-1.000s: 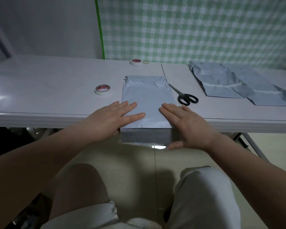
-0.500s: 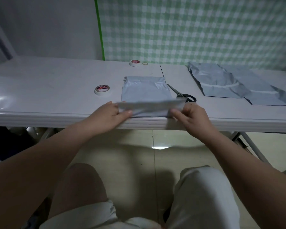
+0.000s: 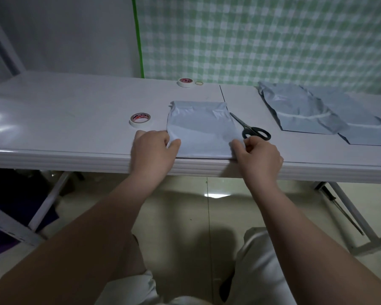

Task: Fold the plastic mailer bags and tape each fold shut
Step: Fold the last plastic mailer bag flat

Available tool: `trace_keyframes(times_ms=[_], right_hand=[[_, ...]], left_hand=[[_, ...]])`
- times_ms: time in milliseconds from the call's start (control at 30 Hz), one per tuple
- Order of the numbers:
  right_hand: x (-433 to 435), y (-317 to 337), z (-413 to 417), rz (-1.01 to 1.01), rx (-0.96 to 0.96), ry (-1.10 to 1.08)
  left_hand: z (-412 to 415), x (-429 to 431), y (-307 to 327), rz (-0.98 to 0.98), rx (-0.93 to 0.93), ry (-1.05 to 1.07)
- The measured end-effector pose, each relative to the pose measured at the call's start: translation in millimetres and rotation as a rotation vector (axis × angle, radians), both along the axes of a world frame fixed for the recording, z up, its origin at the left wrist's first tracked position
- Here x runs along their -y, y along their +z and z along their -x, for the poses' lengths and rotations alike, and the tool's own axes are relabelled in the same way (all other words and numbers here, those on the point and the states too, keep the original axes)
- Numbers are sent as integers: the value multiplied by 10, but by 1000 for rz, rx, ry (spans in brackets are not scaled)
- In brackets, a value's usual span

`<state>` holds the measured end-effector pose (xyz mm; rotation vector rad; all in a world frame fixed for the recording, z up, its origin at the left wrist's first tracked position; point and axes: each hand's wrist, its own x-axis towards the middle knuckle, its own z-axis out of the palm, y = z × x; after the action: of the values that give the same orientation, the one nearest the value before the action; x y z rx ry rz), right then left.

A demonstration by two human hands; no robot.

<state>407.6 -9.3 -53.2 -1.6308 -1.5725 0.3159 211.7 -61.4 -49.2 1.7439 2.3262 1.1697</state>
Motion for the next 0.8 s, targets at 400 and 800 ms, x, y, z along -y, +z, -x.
trace_keyframes(times_ms=[400,800], right_hand=[[73,-20,-11,-27,98,-71],[73,-29,32,-24,152,-132]], left_hand=[[8,28,-59,-14,9,12],[50,52,-28,-8,12,-48]])
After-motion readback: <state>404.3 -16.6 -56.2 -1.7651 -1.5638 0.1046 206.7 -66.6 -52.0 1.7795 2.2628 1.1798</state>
